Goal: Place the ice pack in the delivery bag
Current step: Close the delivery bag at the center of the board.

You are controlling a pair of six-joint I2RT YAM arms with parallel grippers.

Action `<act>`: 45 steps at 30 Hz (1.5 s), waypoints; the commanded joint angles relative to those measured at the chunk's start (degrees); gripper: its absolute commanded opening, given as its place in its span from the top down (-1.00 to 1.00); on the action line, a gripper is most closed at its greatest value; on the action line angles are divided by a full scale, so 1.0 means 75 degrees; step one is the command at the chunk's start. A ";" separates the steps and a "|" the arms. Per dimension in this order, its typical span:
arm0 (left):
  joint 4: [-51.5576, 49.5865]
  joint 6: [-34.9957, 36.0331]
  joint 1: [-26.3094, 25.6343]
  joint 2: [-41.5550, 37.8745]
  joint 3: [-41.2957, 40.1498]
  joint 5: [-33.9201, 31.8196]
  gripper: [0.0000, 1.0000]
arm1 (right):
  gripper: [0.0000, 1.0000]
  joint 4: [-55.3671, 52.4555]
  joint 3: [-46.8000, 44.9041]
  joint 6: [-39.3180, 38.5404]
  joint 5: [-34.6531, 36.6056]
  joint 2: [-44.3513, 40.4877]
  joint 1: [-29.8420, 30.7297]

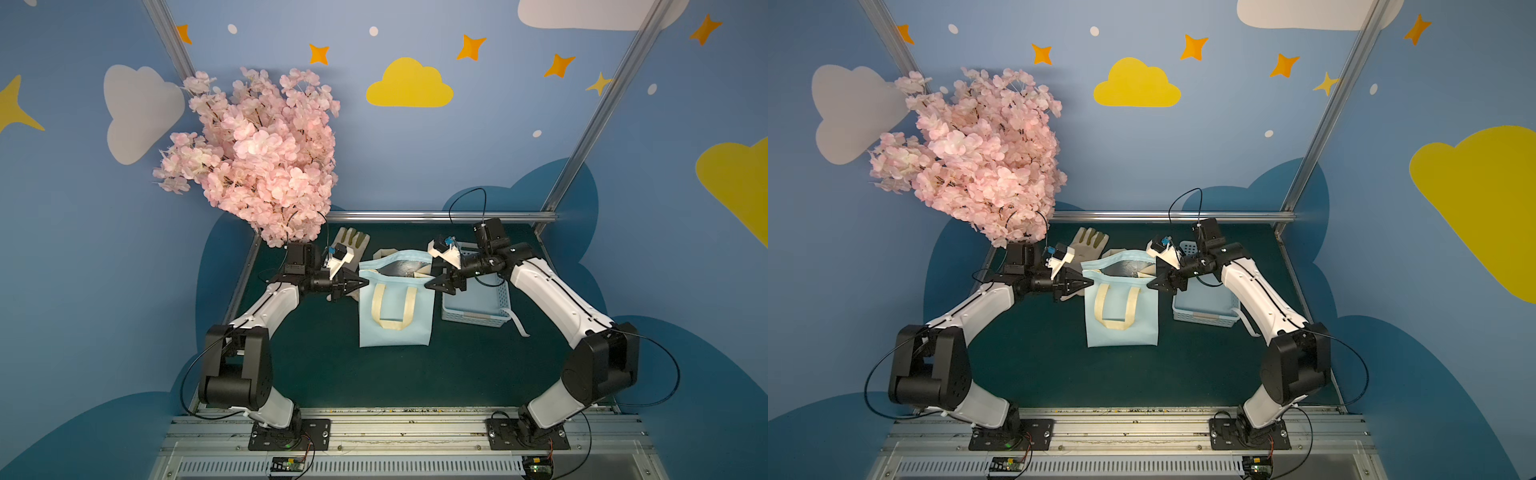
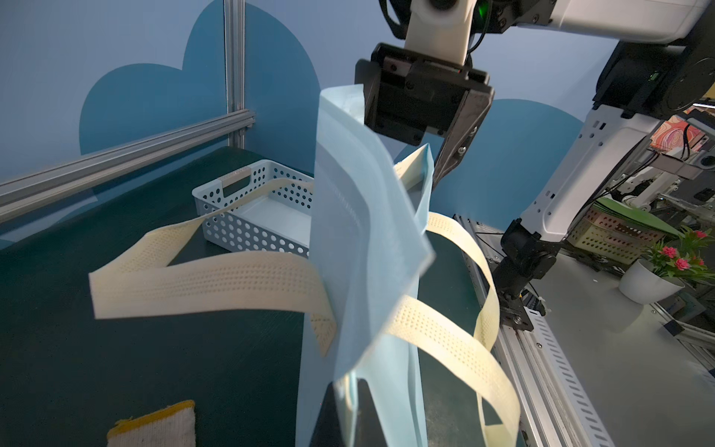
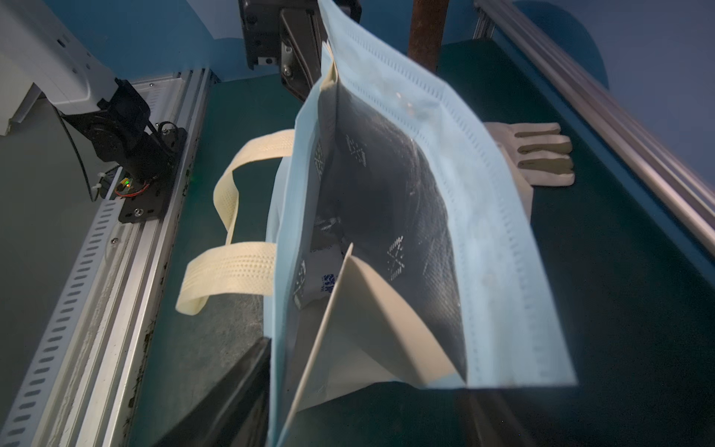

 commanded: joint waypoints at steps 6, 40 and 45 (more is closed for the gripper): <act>0.0295 0.0004 -0.0092 -0.0224 -0.0143 -0.0404 0.95 | -0.11 -0.0049 0.1511 0.1340 0.0465 -0.0273 0.0195; 0.0579 0.0038 -0.0208 -0.0589 -0.0288 -0.1124 0.95 | 0.15 -0.0329 0.4123 0.1430 0.3101 0.1854 0.1480; 0.0625 0.0051 -0.0254 -0.0560 -0.0300 -0.1187 0.95 | 0.19 -0.0606 0.5019 0.1307 0.3401 0.2579 0.1768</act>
